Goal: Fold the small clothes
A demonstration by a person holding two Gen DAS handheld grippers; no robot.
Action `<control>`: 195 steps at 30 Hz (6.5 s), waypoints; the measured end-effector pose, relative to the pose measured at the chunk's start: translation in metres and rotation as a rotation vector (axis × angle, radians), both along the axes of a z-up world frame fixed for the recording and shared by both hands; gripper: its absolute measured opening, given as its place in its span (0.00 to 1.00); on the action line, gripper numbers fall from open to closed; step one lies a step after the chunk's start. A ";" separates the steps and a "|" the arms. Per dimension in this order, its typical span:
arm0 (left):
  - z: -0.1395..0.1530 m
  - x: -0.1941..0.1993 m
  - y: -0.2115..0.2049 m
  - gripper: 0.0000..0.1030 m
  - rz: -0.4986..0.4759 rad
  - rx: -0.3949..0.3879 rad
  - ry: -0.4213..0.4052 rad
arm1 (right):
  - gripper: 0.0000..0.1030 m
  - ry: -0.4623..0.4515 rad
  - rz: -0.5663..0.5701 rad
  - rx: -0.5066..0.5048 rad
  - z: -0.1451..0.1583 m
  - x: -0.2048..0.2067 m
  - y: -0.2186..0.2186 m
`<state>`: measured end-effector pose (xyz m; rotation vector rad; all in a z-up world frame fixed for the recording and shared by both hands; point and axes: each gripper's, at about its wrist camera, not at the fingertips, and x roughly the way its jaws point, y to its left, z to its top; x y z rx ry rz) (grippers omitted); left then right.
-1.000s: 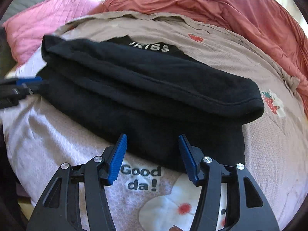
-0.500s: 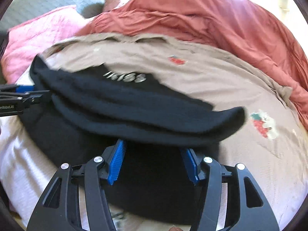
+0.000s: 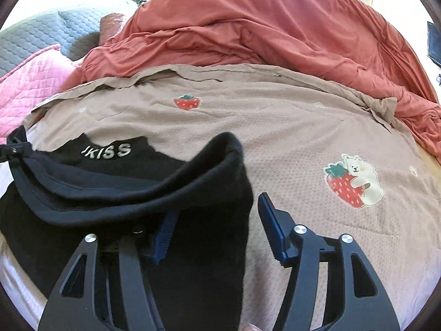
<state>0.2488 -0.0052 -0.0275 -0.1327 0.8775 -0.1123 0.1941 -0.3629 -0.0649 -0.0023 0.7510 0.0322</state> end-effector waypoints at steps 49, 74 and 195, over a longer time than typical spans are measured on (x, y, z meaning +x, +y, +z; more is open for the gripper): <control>-0.053 -0.021 0.095 0.81 0.190 -0.254 0.148 | 0.78 0.140 -0.161 0.436 -0.001 -0.056 -0.057; -0.065 -0.016 0.088 0.19 0.172 -0.154 0.145 | 0.14 0.225 -0.083 0.249 -0.023 -0.022 -0.033; 0.012 -0.061 0.116 0.91 0.047 -0.071 0.098 | 0.95 0.008 0.316 -0.127 0.040 -0.134 0.268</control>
